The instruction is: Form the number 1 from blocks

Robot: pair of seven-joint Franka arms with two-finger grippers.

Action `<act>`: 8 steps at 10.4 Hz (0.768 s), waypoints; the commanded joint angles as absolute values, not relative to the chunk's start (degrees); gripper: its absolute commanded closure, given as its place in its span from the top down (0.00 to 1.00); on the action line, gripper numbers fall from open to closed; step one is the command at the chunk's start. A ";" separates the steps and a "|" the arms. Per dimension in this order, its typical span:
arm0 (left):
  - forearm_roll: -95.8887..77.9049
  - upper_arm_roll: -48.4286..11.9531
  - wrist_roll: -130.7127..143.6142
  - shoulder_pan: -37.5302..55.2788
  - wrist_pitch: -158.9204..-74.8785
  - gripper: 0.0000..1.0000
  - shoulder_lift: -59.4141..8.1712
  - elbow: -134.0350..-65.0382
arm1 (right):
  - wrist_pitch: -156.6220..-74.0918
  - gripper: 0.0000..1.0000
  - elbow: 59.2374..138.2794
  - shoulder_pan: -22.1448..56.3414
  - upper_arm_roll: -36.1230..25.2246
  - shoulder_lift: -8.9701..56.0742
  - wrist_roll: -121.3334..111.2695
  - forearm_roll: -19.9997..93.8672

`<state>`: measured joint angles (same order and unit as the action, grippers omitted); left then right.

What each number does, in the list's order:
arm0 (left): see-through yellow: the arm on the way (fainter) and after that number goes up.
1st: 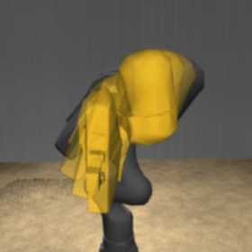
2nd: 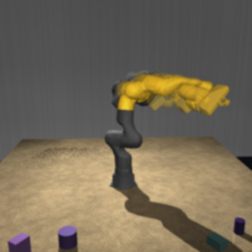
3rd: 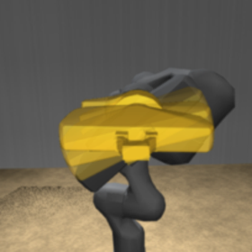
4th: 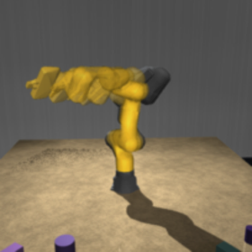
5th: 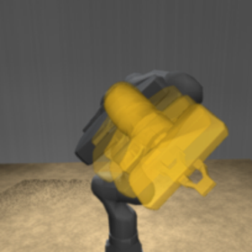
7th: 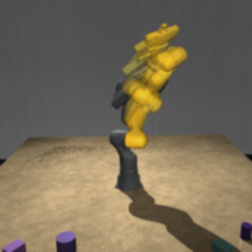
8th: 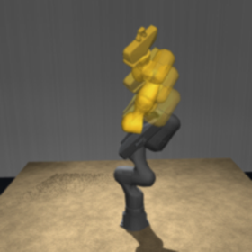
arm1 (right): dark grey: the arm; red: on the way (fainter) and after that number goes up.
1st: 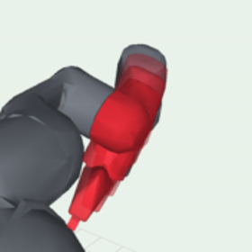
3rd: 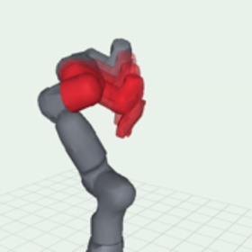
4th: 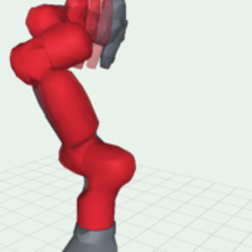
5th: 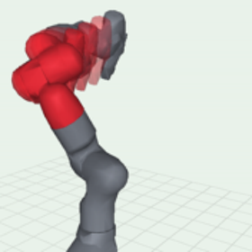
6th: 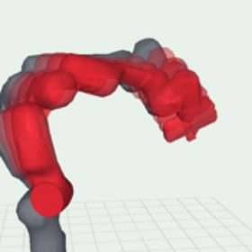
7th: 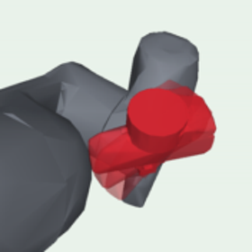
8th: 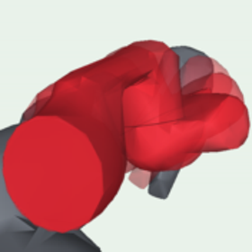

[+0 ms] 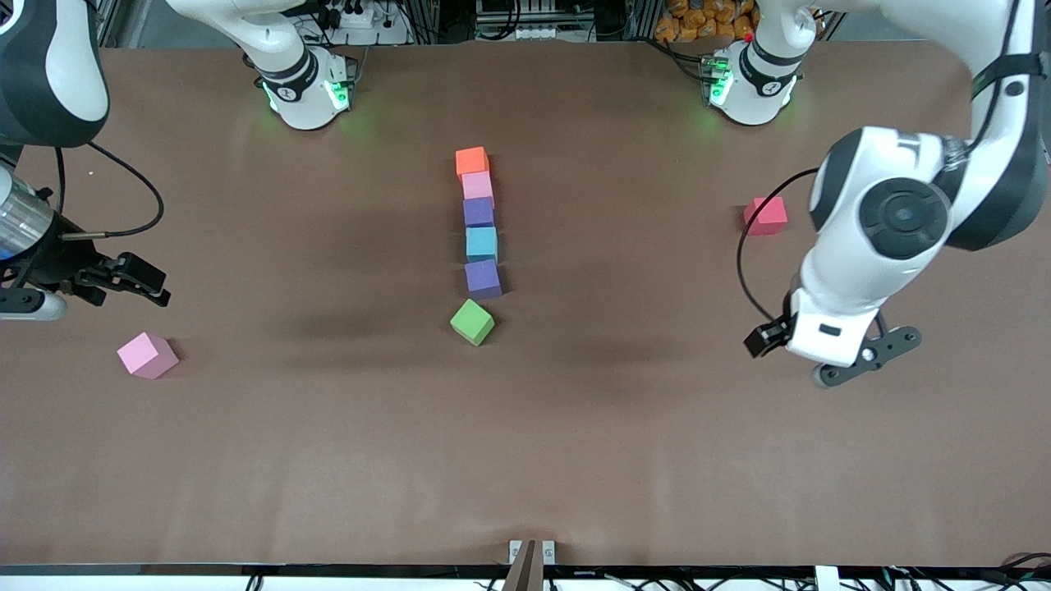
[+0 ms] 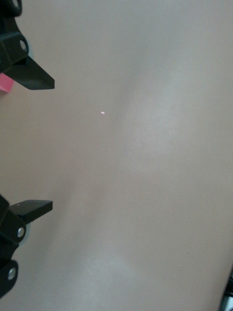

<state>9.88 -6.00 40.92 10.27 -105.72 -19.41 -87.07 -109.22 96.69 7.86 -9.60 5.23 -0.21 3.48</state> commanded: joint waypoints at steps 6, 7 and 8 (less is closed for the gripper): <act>0.81 -3.69 12.98 4.14 -103.73 1.00 -0.62 -100.13 | -96.09 1.00 89.14 -2.73 0.35 2.37 -1.49 1.59; 1.14 -3.69 9.35 3.43 -100.40 1.00 0.25 -98.45 | -94.93 1.00 87.73 -2.81 0.35 2.81 -1.49 0.97; 1.32 -3.52 8.36 3.51 -99.68 1.00 0.96 -97.57 | -94.83 1.00 87.45 -2.90 0.26 3.07 -1.49 0.97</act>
<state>2.49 -3.39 11.43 3.66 -102.19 -0.36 -99.17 -96.21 89.23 -1.36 -1.08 2.35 -0.98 2.13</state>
